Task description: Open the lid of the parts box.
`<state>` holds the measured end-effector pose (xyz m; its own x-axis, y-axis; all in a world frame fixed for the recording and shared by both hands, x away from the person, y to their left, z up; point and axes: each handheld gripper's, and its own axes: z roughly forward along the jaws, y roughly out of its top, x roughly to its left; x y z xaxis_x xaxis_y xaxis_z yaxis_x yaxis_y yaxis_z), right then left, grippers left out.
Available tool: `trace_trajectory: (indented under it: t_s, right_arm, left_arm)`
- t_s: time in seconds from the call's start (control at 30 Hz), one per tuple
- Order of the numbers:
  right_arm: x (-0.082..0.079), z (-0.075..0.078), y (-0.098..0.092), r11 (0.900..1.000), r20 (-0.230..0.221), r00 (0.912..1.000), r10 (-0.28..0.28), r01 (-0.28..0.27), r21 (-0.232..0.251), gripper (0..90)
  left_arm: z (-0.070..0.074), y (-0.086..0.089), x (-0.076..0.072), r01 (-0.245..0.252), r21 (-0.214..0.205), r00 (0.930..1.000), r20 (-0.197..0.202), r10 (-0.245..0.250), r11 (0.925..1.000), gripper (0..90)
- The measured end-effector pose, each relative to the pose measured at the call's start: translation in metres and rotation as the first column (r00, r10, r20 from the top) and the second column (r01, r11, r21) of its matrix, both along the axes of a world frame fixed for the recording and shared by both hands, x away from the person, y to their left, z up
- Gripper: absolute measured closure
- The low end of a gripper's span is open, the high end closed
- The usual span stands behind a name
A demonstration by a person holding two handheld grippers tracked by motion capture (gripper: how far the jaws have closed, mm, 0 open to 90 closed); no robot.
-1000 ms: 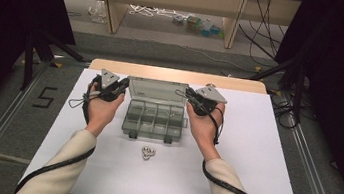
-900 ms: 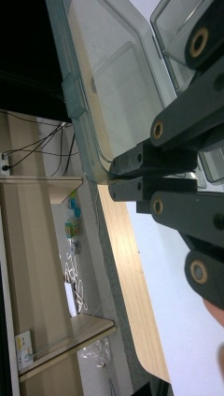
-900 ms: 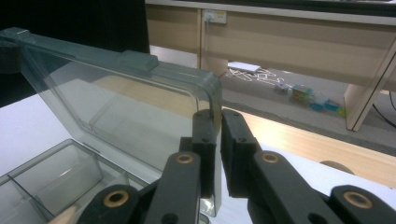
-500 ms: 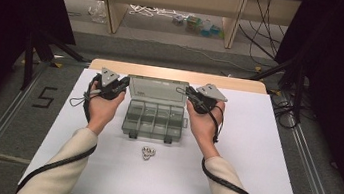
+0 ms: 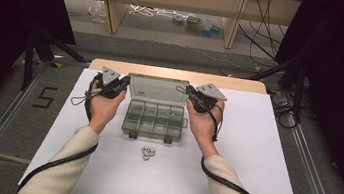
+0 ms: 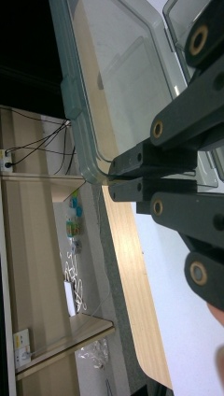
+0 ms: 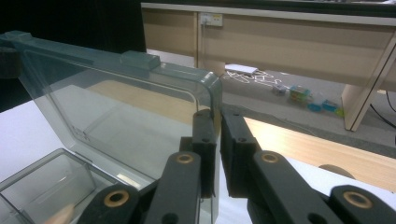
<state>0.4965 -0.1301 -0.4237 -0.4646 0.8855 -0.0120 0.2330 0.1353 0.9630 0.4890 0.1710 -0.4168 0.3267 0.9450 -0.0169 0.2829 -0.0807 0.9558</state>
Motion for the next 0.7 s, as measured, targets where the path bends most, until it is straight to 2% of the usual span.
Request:
trace_trajectory:
  t_s: [0.13, 0.17, 0.23, 0.27, 0.43, 0.63, 0.7]
  right_arm:
    - [0.0002, 0.0, 0.0009, 1.0, 0.007, 1.0, -0.003, 0.003, 0.002, 85.3]
    - [-0.0006, 0.0003, 0.0016, 1.0, -0.006, 1.0, -0.002, 0.002, 0.004, 85.3]
    - [-0.0004, 0.0004, 0.0018, 1.0, 0.003, 1.0, -0.007, 0.007, -0.004, 85.3]
    - [-0.0006, 0.0003, 0.0019, 1.0, -0.009, 1.0, -0.005, 0.005, 0.003, 85.3]
    - [0.0009, -0.0003, 0.0016, 1.0, 0.006, 1.0, -0.005, 0.005, 0.002, 85.3]
    - [0.0024, -0.0014, 0.0025, 0.9998, -0.001, 0.9999, -0.01, 0.01, 0.017, 85.3]
    - [0.0031, -0.0017, 0.0021, 0.9999, 0.006, 0.9999, -0.014, 0.013, 0.006, 85.3]
  left_arm:
    - [-0.001, -0.0005, 0.0003, -0.002, 0.001, 1.0, 0.003, 0.002, 1.0, 86.5]
    - [-0.0016, -0.0008, 0.0007, -0.004, 0.002, 1.0, 0.002, 0.004, 1.0, 86.5]
    - [-0.0031, -0.0009, 0.0014, -0.005, 0.002, 1.0, -0.002, 0.005, 1.0, 86.4]
    - [-0.0043, -0.001, 0.0019, -0.004, 0.006, 1.0, -0.003, 0.004, 1.0, 86.4]
    - [-0.0075, -0.0018, 0.0032, -0.009, 0.006, 0.9999, -0.008, 0.009, 0.9999, 86.4]
    - [-0.0073, -0.0023, 0.0045, -0.013, 0.01, 0.9999, -0.011, 0.013, 0.9999, 86.4]
    - [-0.0073, -0.0023, 0.0051, -0.011, 0.014, 0.9999, -0.011, 0.011, 0.9998, 86.4]
